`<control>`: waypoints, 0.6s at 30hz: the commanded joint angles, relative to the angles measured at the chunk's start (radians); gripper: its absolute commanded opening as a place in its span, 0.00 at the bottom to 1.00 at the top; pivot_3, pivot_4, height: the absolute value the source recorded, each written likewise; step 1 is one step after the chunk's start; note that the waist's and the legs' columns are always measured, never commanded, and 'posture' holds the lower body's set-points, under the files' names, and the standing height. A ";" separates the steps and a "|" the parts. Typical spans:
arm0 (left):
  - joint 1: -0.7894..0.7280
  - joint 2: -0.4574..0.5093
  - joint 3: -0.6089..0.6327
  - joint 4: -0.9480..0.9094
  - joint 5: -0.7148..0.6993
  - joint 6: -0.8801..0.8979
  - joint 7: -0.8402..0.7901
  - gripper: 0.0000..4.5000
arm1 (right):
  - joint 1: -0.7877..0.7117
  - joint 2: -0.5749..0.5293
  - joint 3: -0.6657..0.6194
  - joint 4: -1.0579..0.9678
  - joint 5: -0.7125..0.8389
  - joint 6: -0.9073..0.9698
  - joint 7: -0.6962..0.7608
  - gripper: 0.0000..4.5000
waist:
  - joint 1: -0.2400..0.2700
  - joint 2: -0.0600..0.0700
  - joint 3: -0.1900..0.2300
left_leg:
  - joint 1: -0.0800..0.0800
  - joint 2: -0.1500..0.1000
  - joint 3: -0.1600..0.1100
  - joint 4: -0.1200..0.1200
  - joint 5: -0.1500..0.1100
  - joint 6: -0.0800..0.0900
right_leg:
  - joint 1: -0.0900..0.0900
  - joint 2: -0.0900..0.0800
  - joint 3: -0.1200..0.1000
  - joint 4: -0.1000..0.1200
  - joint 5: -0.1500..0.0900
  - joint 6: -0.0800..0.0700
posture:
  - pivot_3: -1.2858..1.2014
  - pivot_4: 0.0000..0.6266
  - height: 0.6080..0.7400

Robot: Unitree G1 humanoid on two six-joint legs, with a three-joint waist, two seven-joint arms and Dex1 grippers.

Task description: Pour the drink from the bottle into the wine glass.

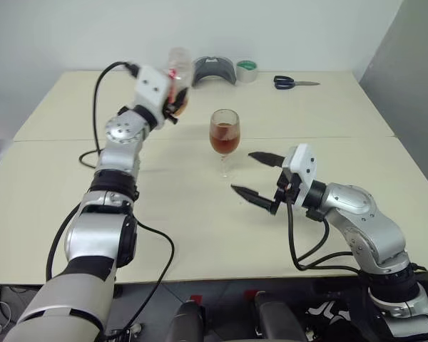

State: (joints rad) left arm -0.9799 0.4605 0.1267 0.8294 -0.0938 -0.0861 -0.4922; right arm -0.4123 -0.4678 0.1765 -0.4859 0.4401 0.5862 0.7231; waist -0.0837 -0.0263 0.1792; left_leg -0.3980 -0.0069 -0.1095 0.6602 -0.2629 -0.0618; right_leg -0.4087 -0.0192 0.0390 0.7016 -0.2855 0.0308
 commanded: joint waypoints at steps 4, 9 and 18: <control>0.171 0.023 0.100 -0.296 -0.113 0.235 0.041 0.38 | -0.064 0.016 0.038 -0.008 -0.012 0.041 -0.021 1.00 | 0.002 0.000 0.000 | -0.001 0.000 -0.002 0.001 0.000 0.000 | 0.000 -0.001 -0.001 0.000 0.000 0.000 | 0.52 0.24 1.00; 0.293 0.014 0.124 -0.434 -0.141 0.332 0.073 0.38 | -0.115 0.052 0.040 0.073 -0.091 0.036 -0.102 1.00 | 0.006 -0.001 -0.001 | -0.001 0.000 -0.001 0.001 0.002 -0.003 | 0.000 -0.001 0.000 0.000 0.000 0.000 | 0.52 0.24 1.00; 0.381 0.011 0.123 -0.482 -0.141 0.371 0.085 0.38 | -0.106 0.069 0.035 0.068 -0.102 0.019 -0.100 1.00 | 0.016 -0.001 -0.001 | -0.001 -0.001 0.000 0.001 0.001 -0.002 | 0.000 -0.002 0.000 -0.001 0.000 0.000 | 0.52 0.24 1.00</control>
State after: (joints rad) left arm -0.5976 0.4679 0.2367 0.3906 -0.2251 0.2927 -0.4148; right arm -0.5167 -0.4054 0.2281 -0.3838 0.3330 0.6244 0.6226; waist -0.0680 -0.0270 0.1787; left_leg -0.3986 -0.0076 -0.1096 0.6612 -0.2624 -0.0629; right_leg -0.4085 -0.0208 0.0390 0.7008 -0.2854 0.0307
